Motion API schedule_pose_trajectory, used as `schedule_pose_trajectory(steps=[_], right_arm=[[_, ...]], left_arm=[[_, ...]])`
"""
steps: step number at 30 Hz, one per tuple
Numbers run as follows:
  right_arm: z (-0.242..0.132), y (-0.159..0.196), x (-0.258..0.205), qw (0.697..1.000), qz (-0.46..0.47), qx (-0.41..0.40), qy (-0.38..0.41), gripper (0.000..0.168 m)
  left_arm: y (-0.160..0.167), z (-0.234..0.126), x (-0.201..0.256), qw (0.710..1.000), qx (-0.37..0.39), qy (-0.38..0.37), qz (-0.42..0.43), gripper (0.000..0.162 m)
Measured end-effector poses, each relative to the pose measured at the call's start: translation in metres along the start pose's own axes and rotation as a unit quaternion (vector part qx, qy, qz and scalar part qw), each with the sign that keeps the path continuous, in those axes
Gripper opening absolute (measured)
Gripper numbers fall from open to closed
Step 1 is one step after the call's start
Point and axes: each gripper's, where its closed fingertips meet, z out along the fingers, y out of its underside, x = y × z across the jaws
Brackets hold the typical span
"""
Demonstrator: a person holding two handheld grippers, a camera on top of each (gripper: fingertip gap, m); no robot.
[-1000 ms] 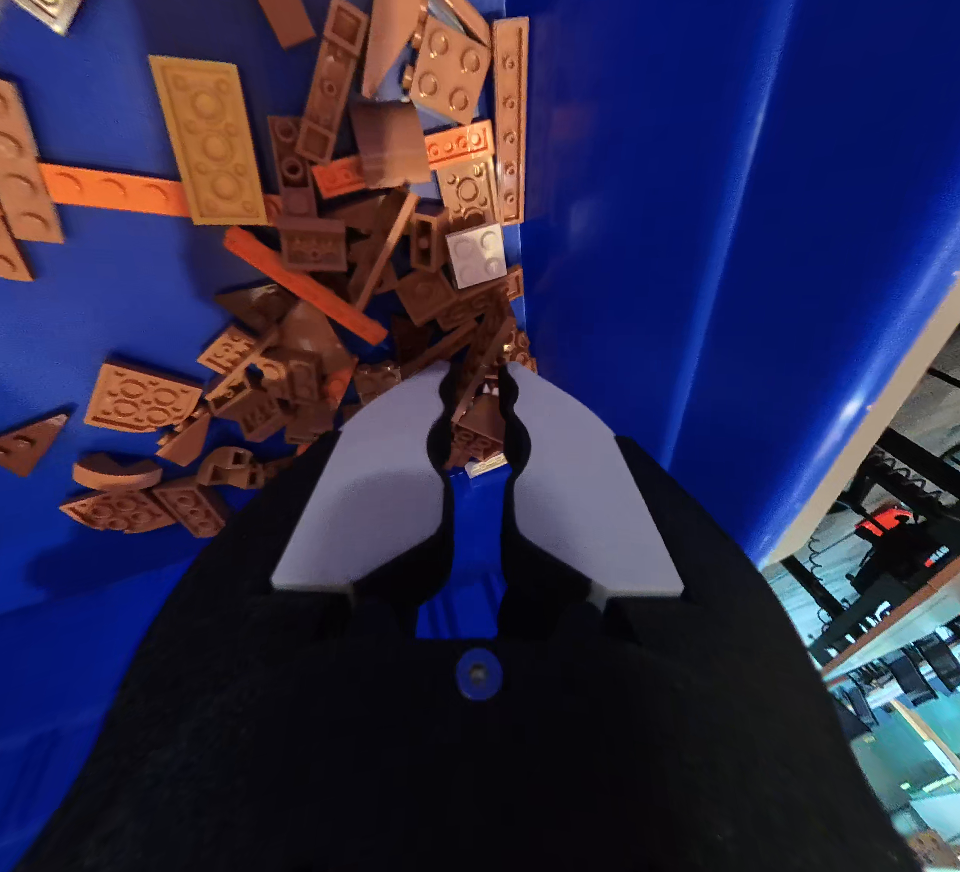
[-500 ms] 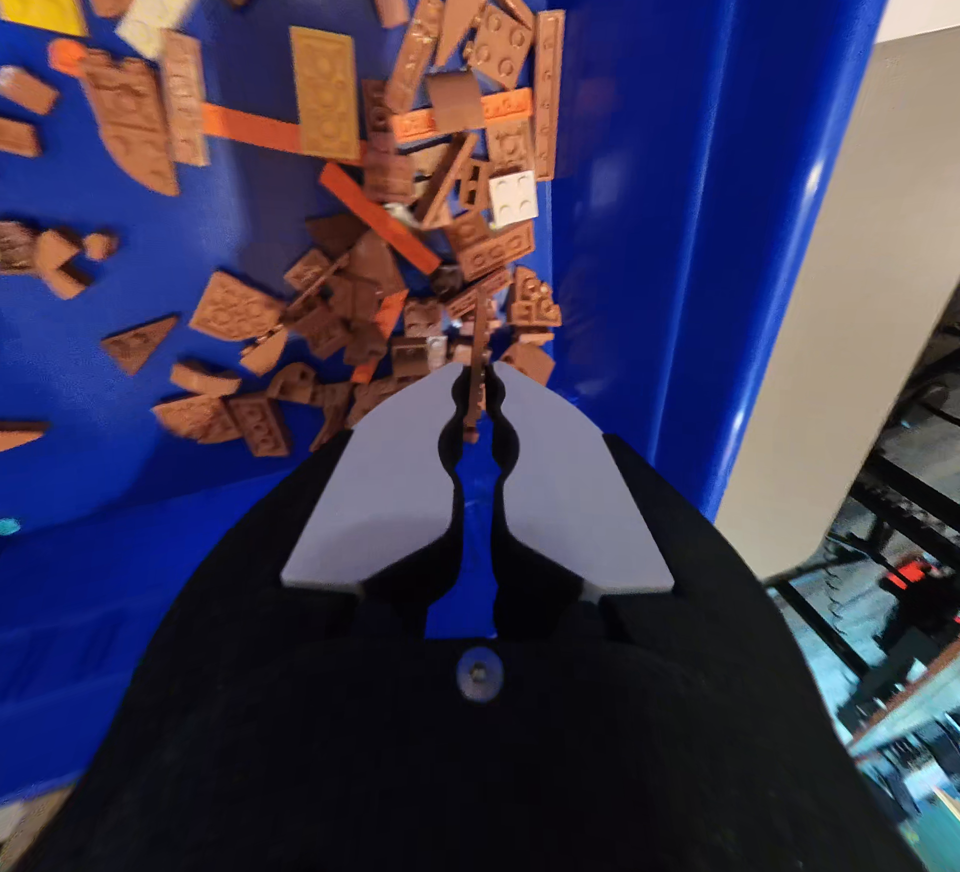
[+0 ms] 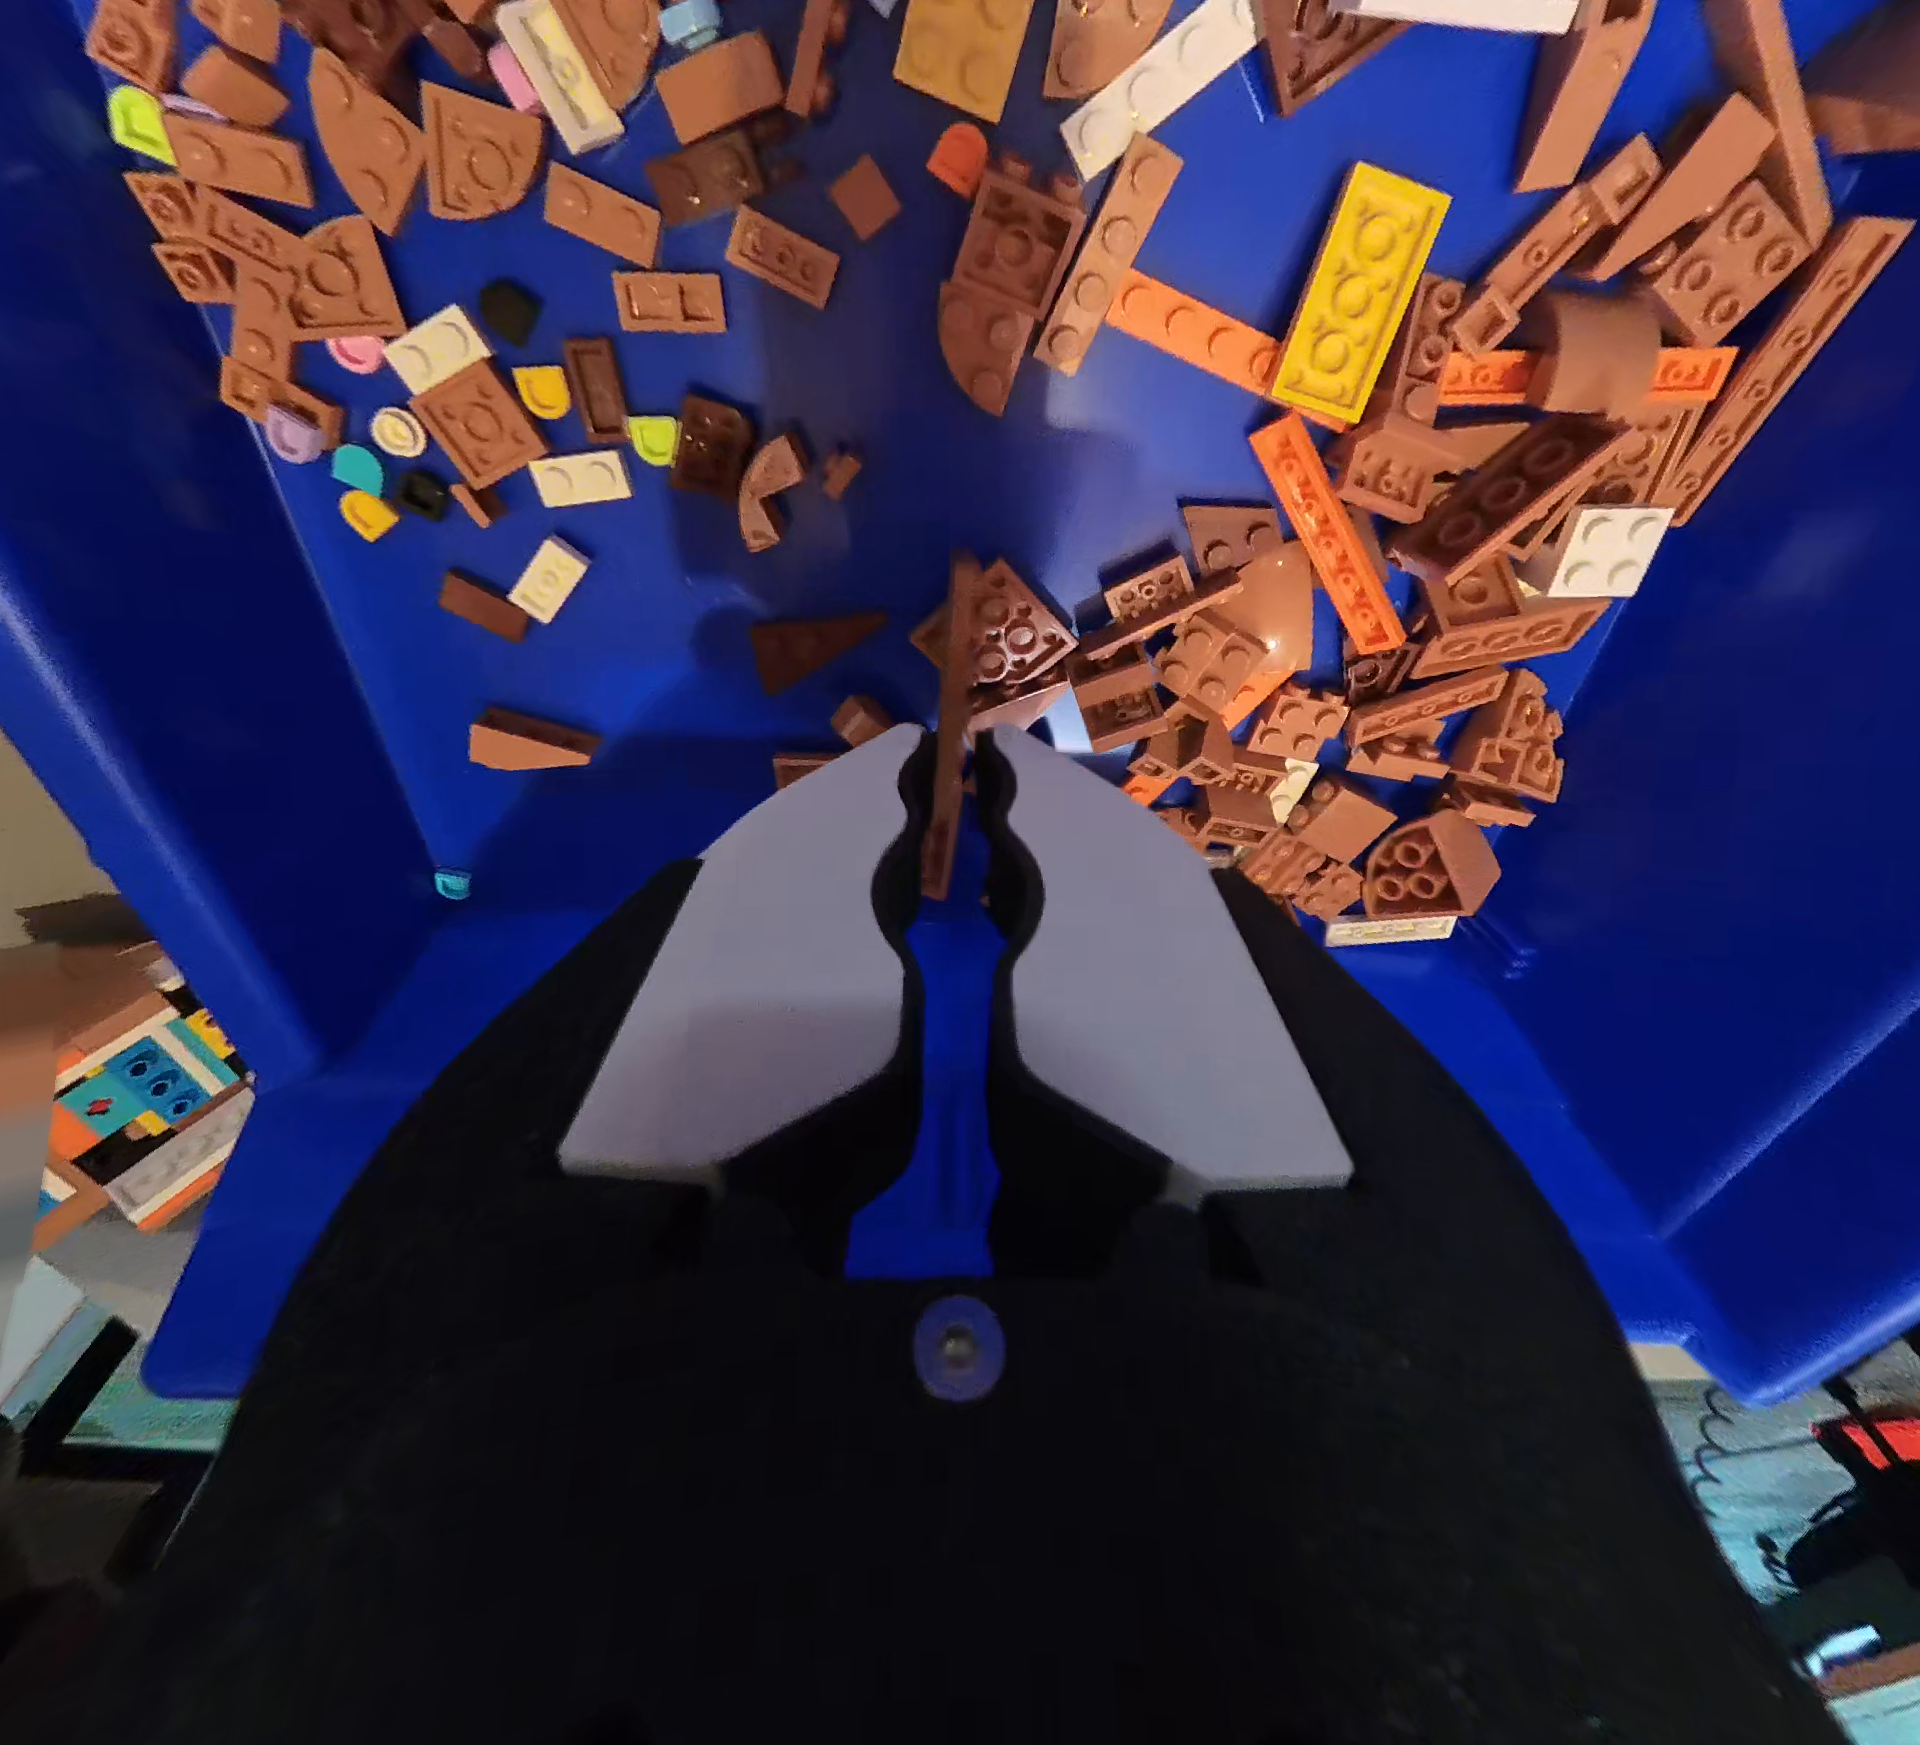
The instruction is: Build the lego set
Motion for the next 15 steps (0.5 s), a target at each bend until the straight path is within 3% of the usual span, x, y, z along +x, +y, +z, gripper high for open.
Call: schedule_pose_trajectory(steps=[15], right_arm=[[-0.002, -0.038, 0.076, 0.992, 0.063, 0.076, 0.084, 0.017]], left_arm=[[-0.003, -0.002, -0.001, 1.0, 0.004, -0.003, 0.002, 0.011]])
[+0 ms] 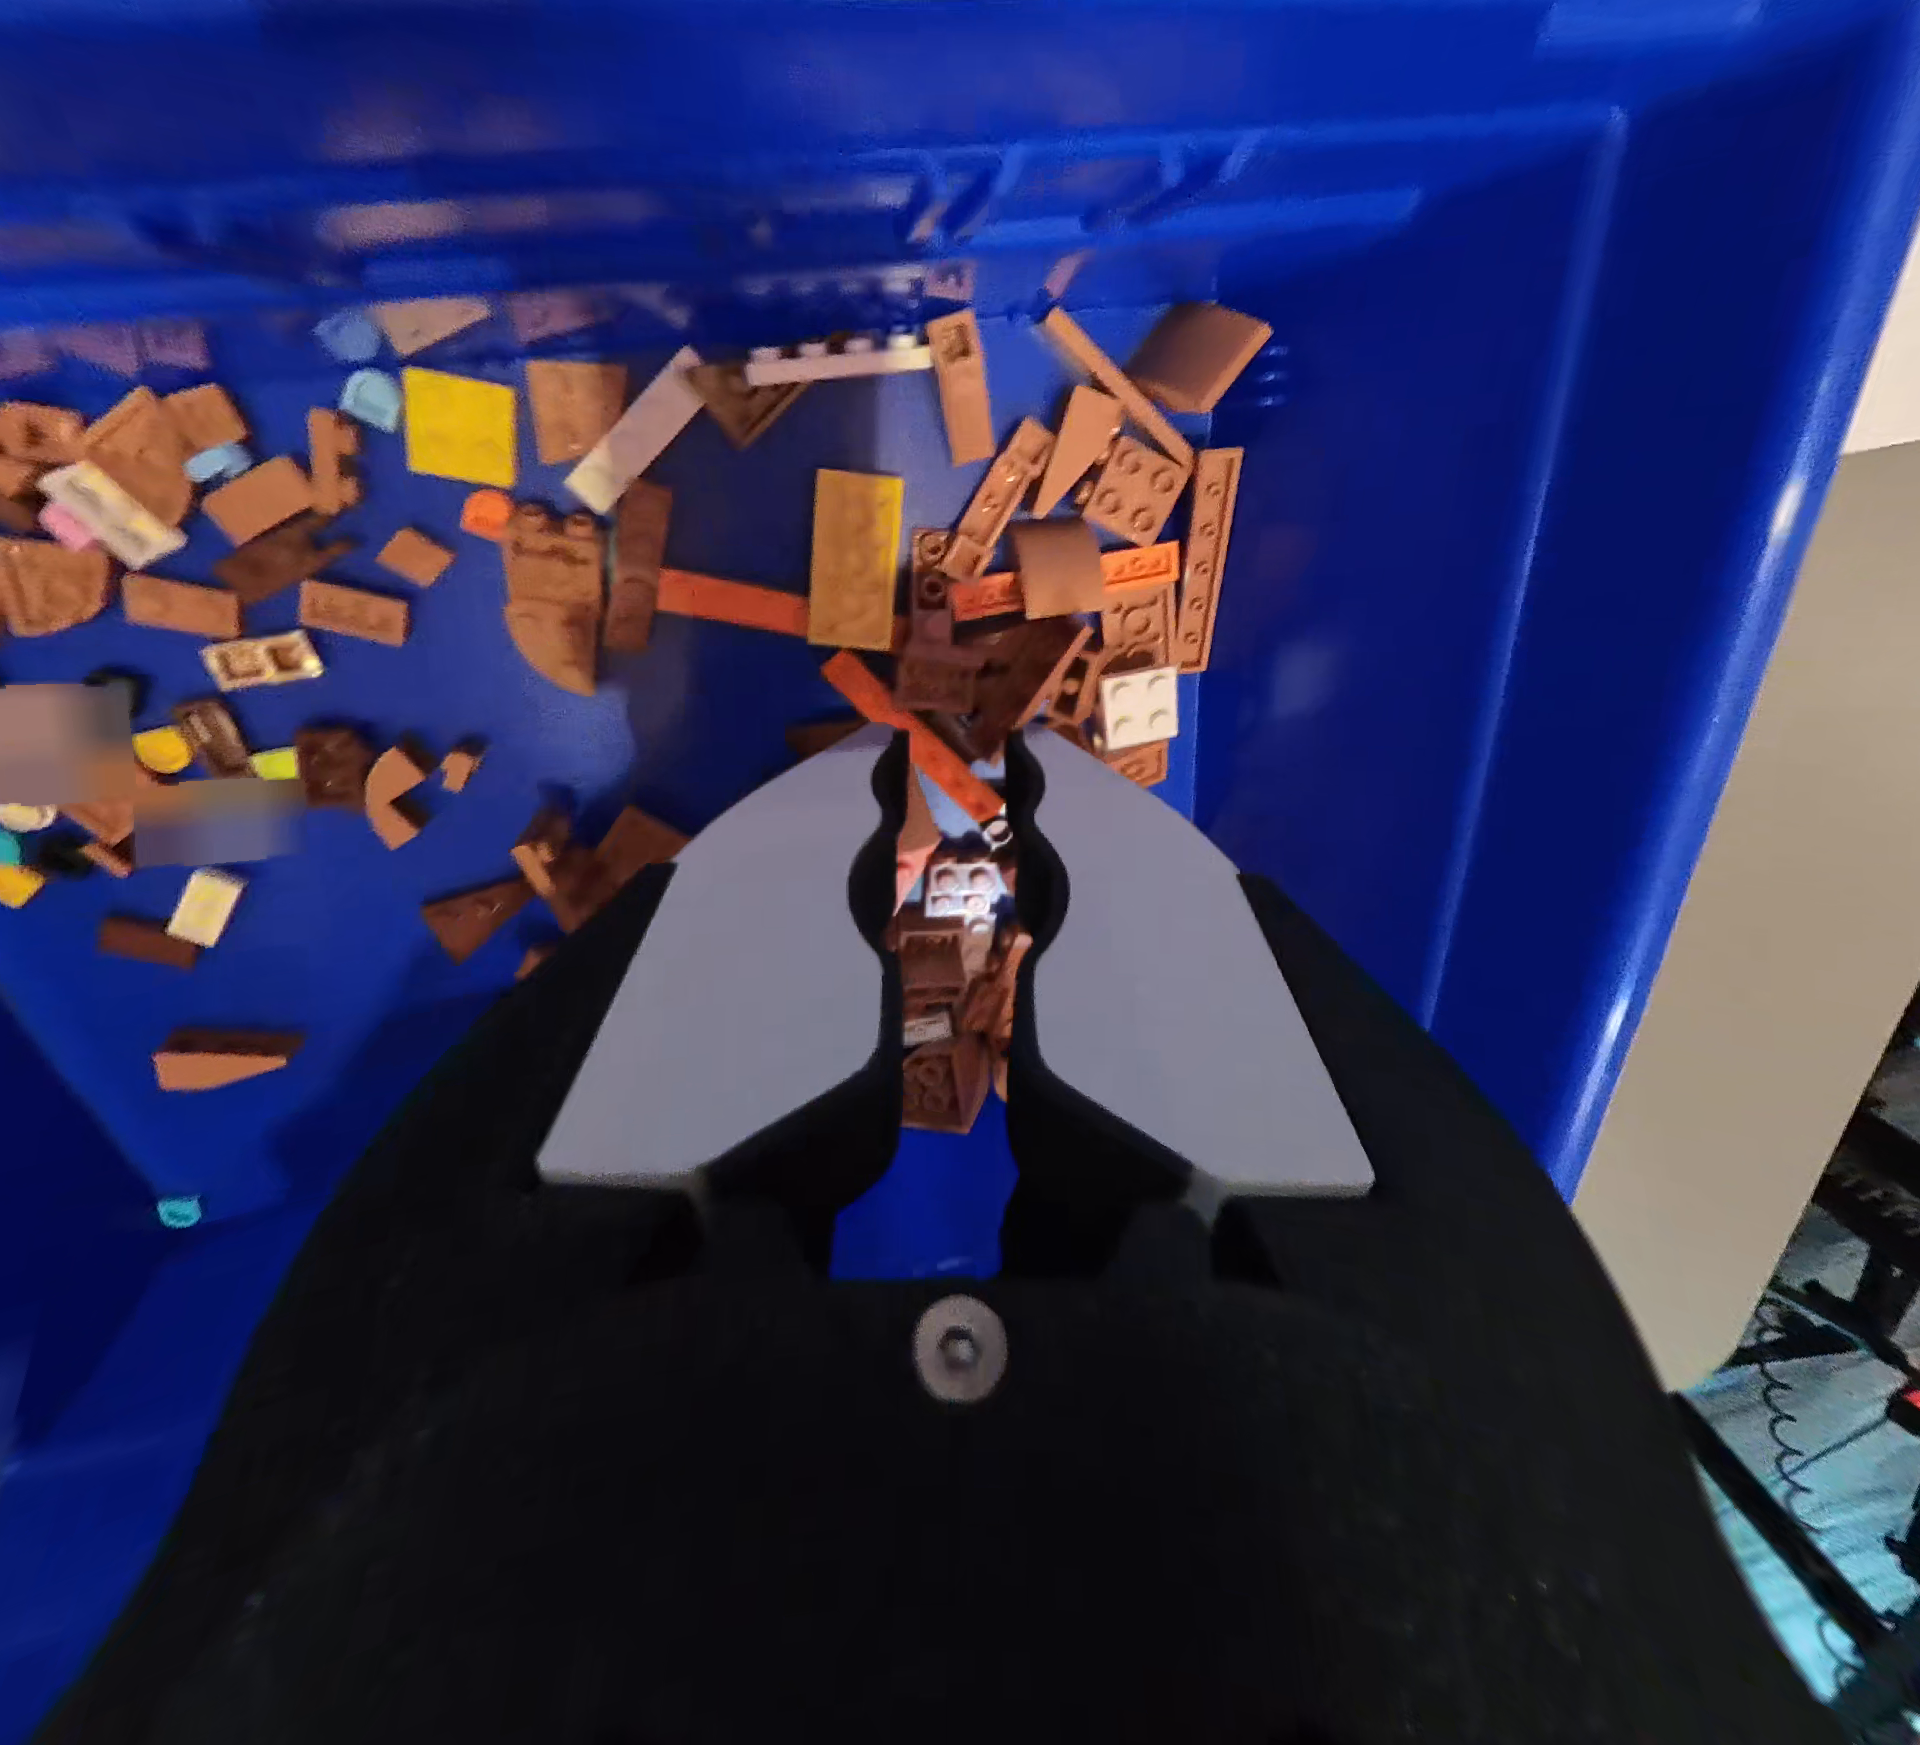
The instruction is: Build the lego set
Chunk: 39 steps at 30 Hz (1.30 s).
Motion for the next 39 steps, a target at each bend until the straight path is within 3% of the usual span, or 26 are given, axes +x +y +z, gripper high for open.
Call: schedule_pose_trajectory(steps=[3, 8, 16, 22, 27, 32, 39], right_arm=[[0.009, -0.001, 0.008, 1.0, 0.006, -0.011, 0.008, 0.019], [0.007, 0.004, 0.012, 1.0, -0.002, -0.023, 0.016, 0.0], [-0.002, 0.028, 0.014, 0.998, -0.01, -0.053, 0.04, 0.0], [-0.005, 0.014, 0.007, 0.999, -0.037, -0.012, 0.013, 0.006], [0.007, 0.008, 0.006, 0.997, -0.07, -0.024, 0.007, 0.013], [0.006, 0.008, 0.009, 0.996, -0.078, -0.033, 0.009, 0.0], [0.003, 0.02, 0.008, 0.996, -0.076, -0.039, 0.014, 0.0]], left_arm=[[0.0, 0.0, 0.0, 1.0, 0.0, 0.0, 0.0, 0.011], [0.0, -0.001, -0.001, 1.0, 0.001, -0.002, -0.002, 0.011], [0.0, 0.0, 0.0, 1.0, 0.0, 0.0, -0.001, 0.011], [0.002, 0.002, 0.001, 1.0, -0.002, 0.002, -0.002, 0.011], [0.002, 0.001, 0.0, 1.0, -0.001, 0.0, -0.004, 0.011], [0.002, 0.0, -0.001, 1.0, -0.001, 0.0, -0.003, 0.011], [0.001, 0.001, 0.0, 1.0, -0.001, 0.001, -0.003, 0.011]])
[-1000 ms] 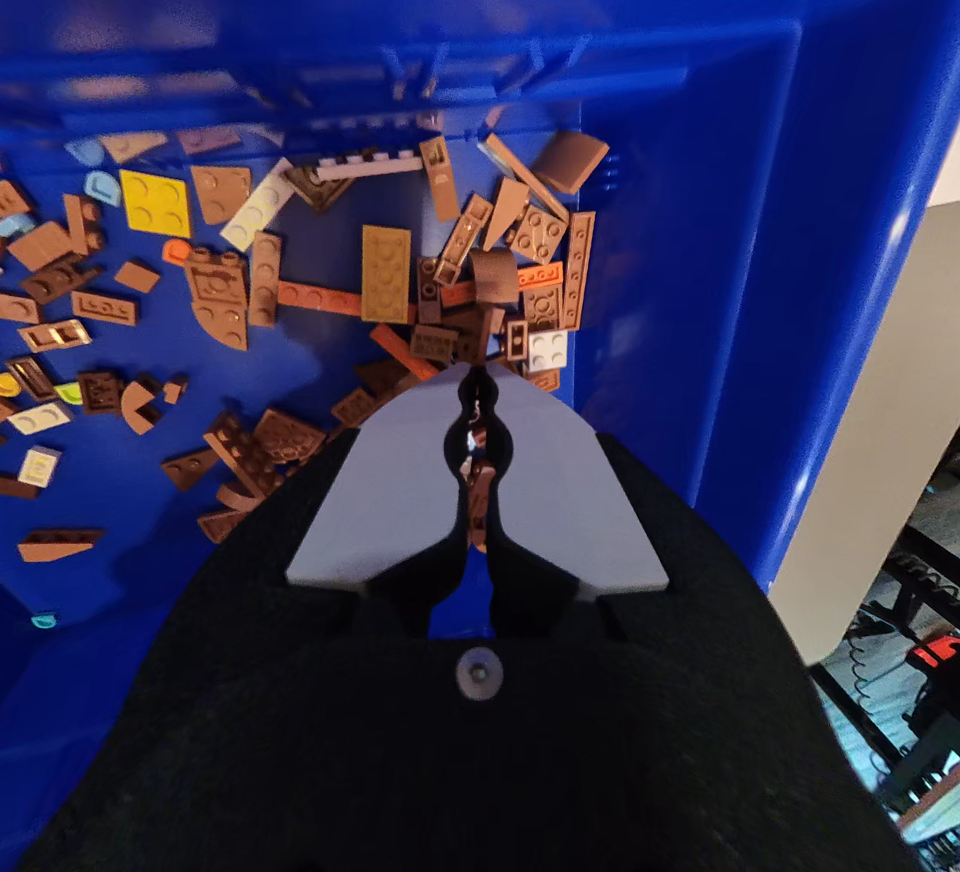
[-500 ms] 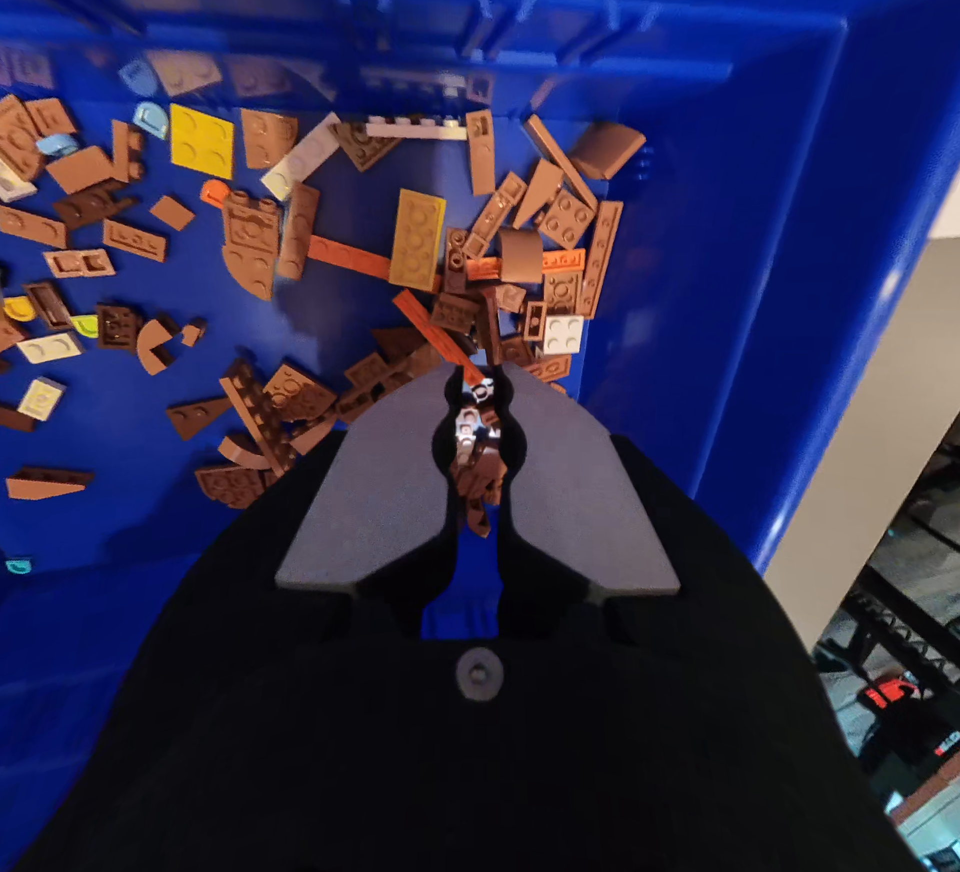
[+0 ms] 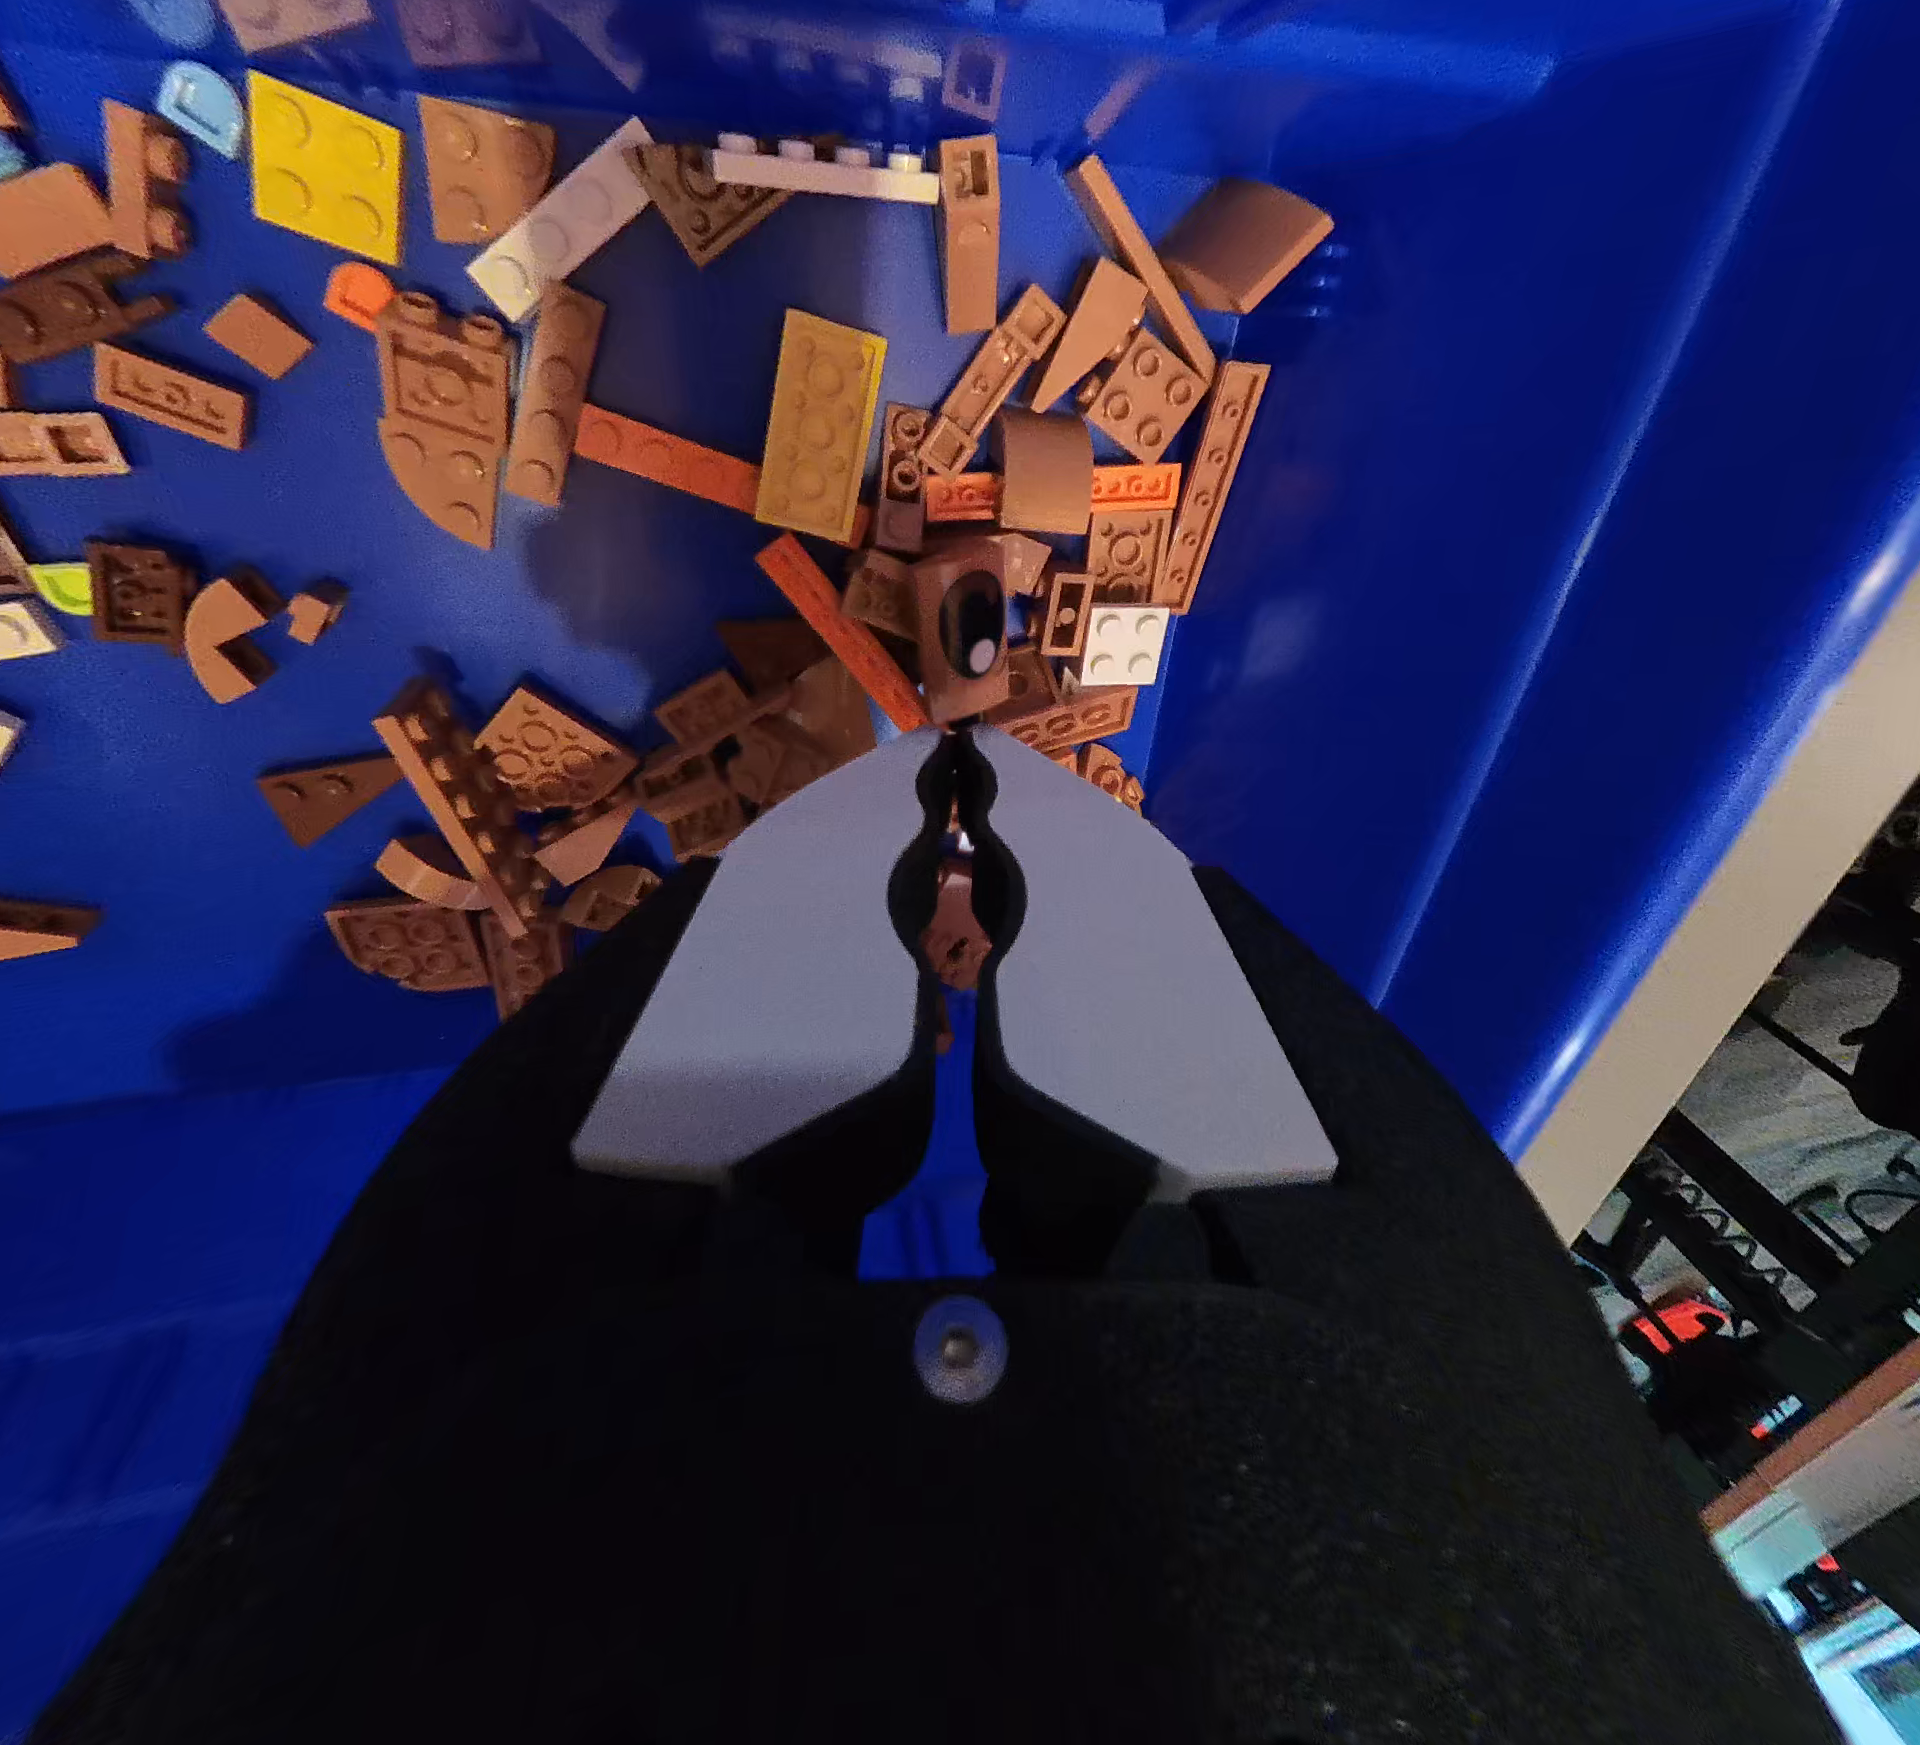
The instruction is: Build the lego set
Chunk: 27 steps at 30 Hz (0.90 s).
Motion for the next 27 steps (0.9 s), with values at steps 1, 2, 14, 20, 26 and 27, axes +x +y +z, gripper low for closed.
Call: schedule_pose_trajectory(steps=[1, 2, 14, 20, 26, 27], right_arm=[[-0.002, -0.001, 0.0, 1.0, 0.001, 0.006, 0.002, 0.0], [-0.004, -0.002, 0.001, 1.0, 0.0, 0.011, 0.002, 0.0], [0.016, -0.011, -0.002, 0.999, -0.026, -0.007, -0.026, 0.021], [0.017, 0.0, 0.003, 0.999, -0.026, -0.033, -0.011, 0.005], [0.003, 0.024, 0.002, 0.997, -0.021, -0.073, -0.001, 0.006], [0.001, 0.029, -0.001, 0.996, -0.021, -0.081, -0.006, 0.006]], left_arm=[[0.0, 0.0, 0.0, 1.0, -0.001, 0.0, 0.0, 0.011], [0.001, 0.0, 0.0, 1.0, -0.001, 0.0, 0.0, 0.011], [0.0, -0.001, -0.001, 1.0, 0.0, -0.002, -0.001, 0.011], [0.0, -0.001, -0.001, 1.0, -0.001, -0.002, 0.0, 0.011], [0.001, -0.001, -0.001, 1.0, -0.002, -0.002, -0.001, 0.011], [0.001, 0.0, -0.001, 1.0, -0.002, -0.001, -0.001, 0.011]])
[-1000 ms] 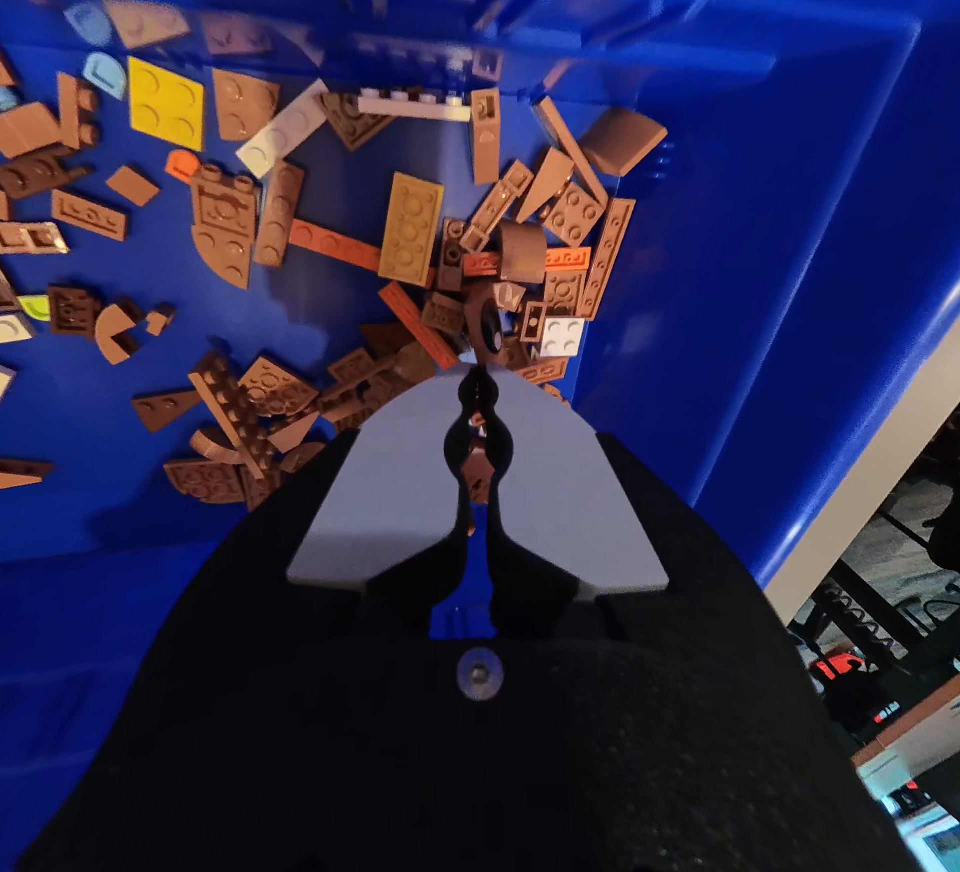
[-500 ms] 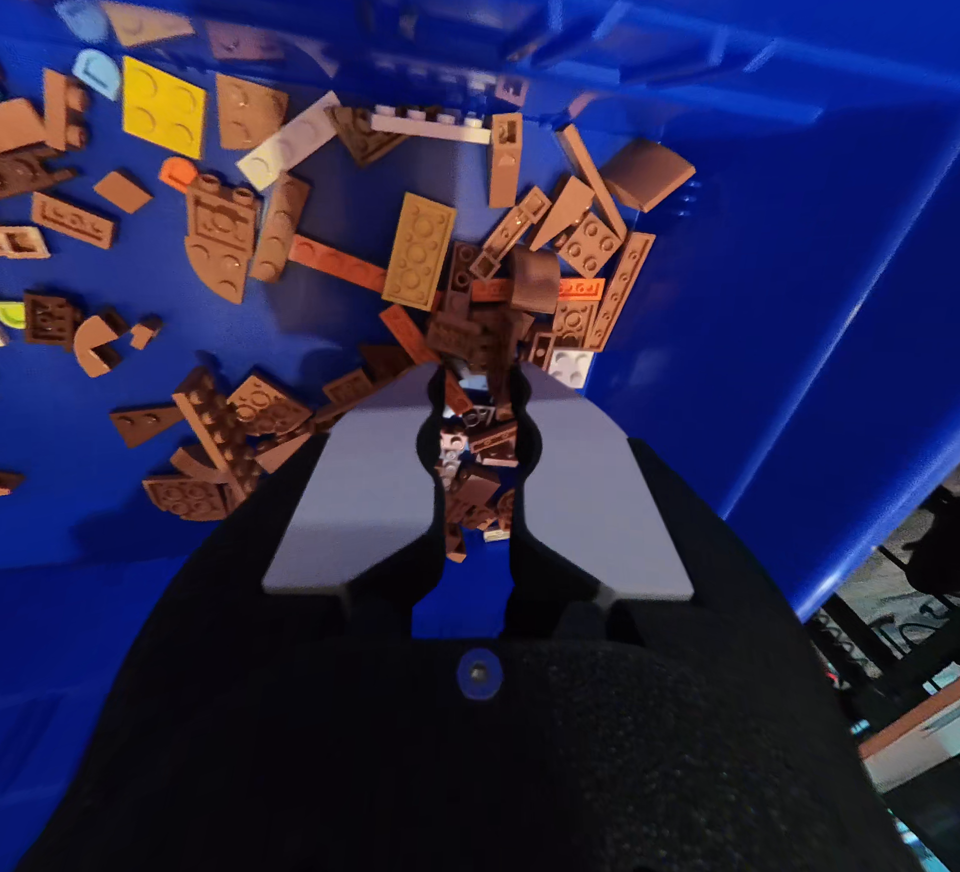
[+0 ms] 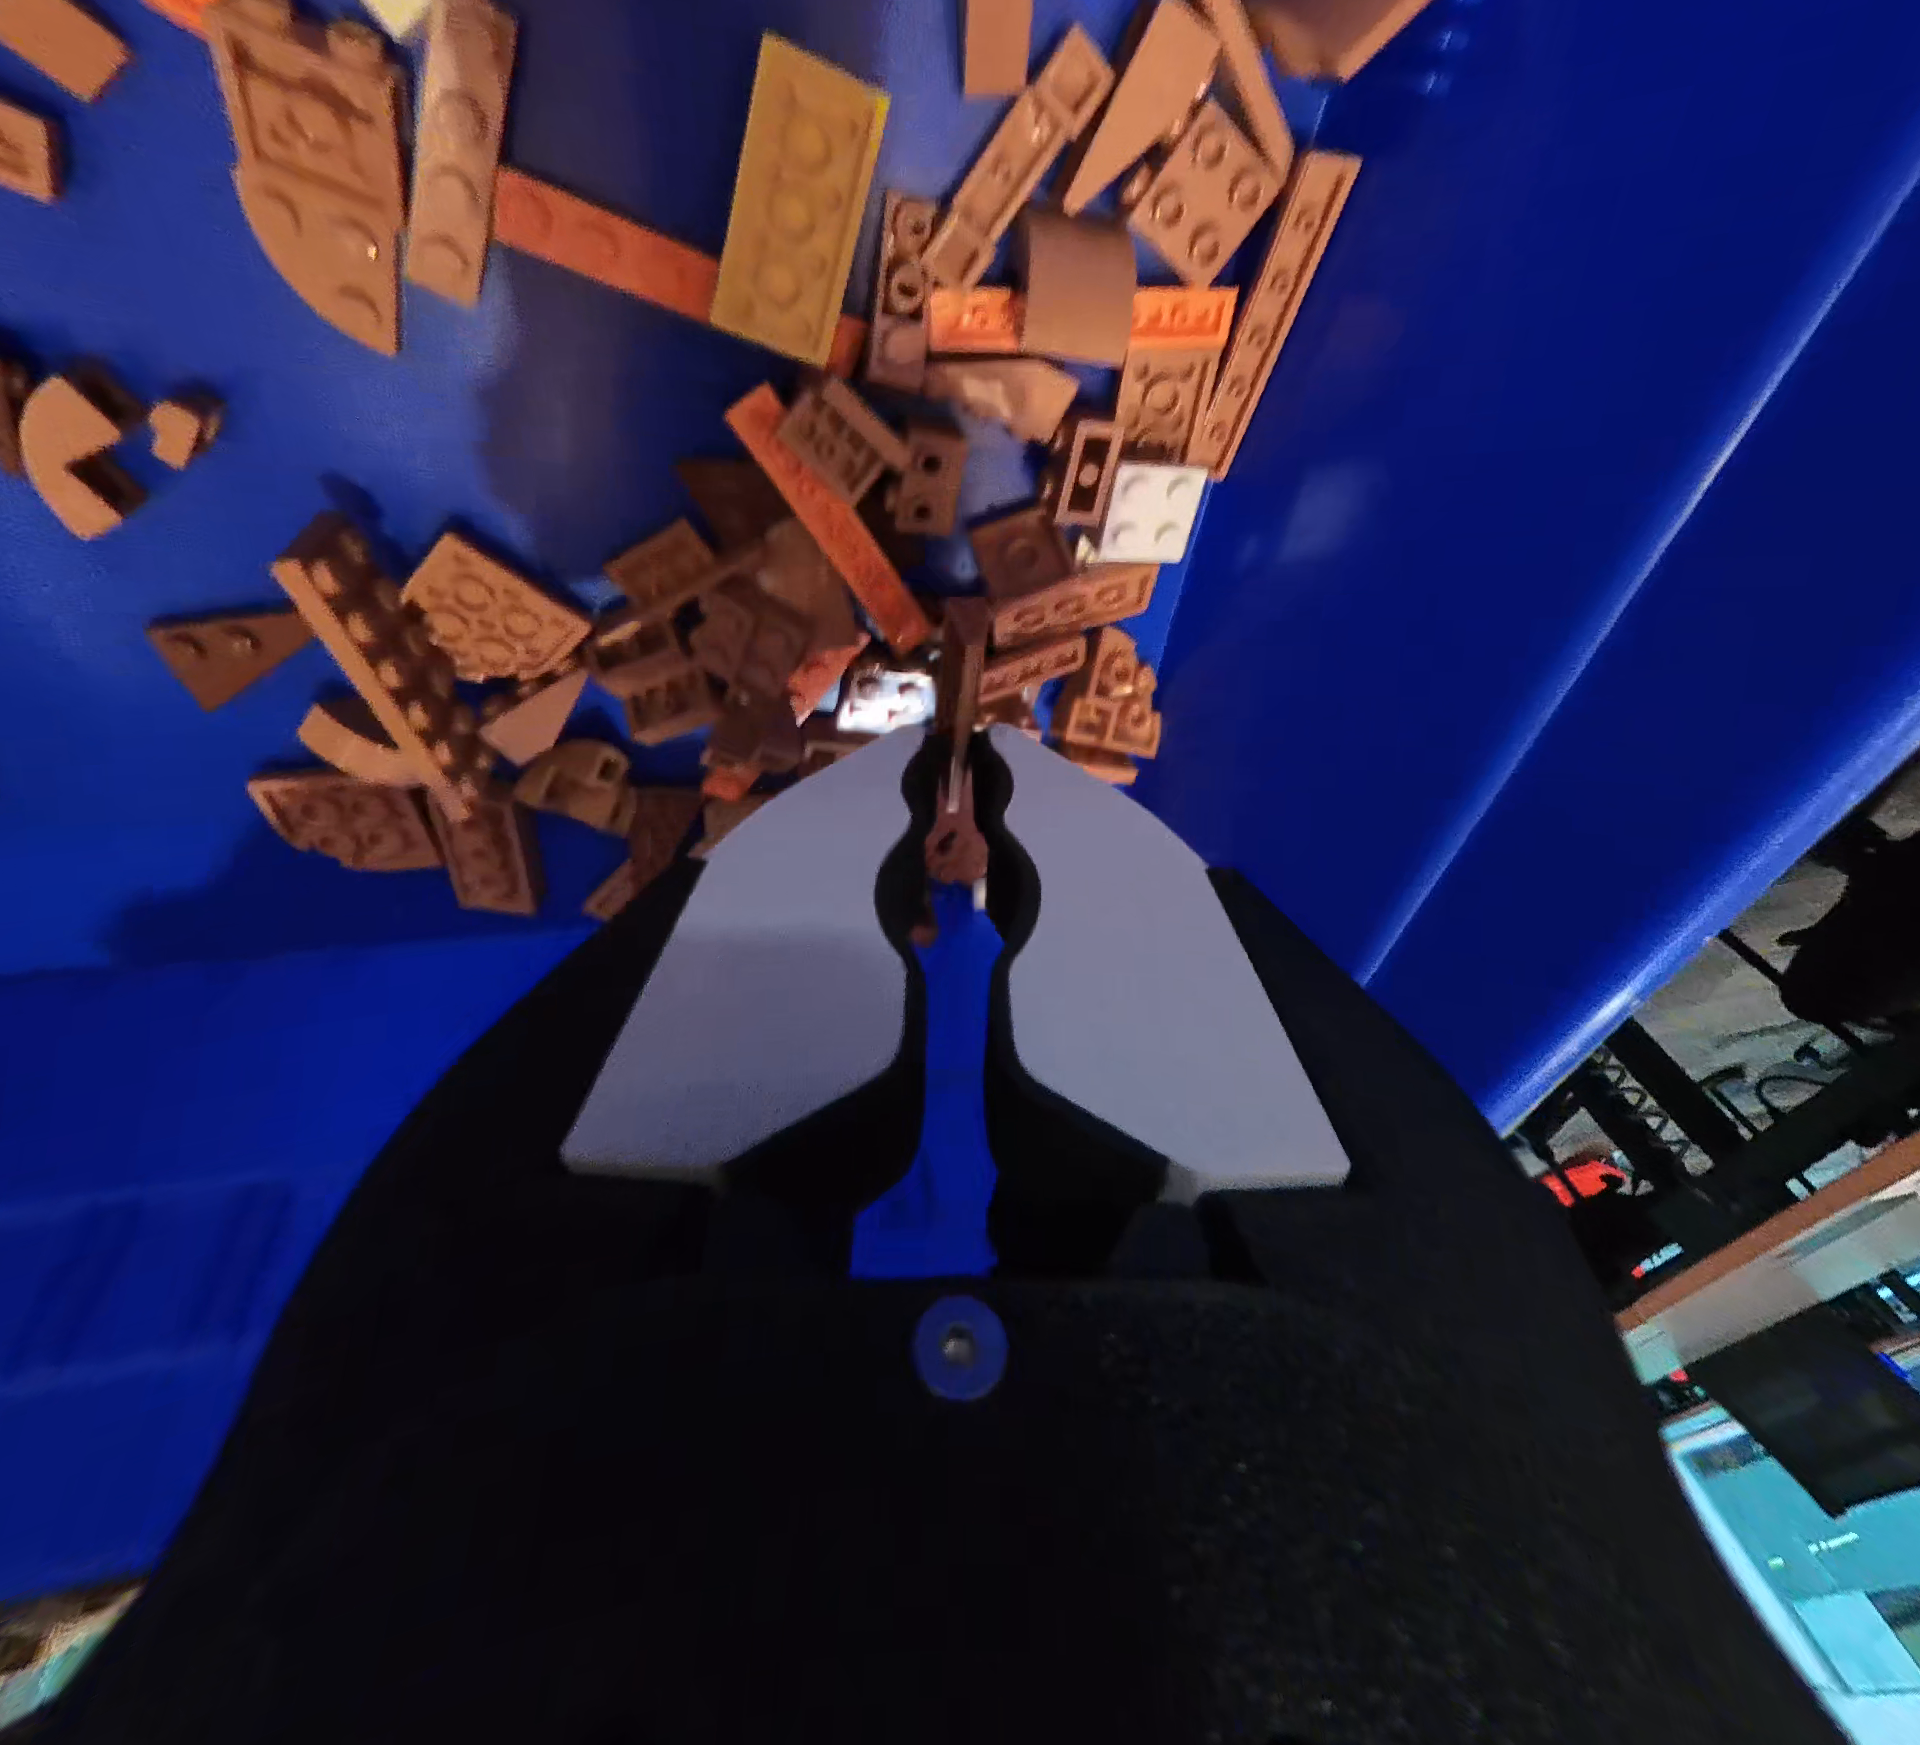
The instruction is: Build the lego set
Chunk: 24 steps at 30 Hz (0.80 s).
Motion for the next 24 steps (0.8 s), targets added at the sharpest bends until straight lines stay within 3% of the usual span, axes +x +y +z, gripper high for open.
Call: schedule_pose_trajectory(steps=[7, 14, 24], right_arm=[[-0.006, 0.014, -0.011, 1.0, -0.006, -0.019, -0.016, 0.015], [-0.022, -0.012, -0.009, 0.998, -0.011, 0.066, -0.019, 0.021], [-0.006, -0.037, -0.027, 0.995, -0.039, 0.081, -0.048, 0.025]], left_arm=[[0.001, 0.0, 0.0, 1.0, 0.0, 0.0, -0.001, 0.011], [0.001, 0.0, -0.001, 1.0, -0.001, 0.0, -0.002, 0.011], [0.0, 0.0, 0.0, 1.0, 0.001, 0.001, 0.0, 0.011]])
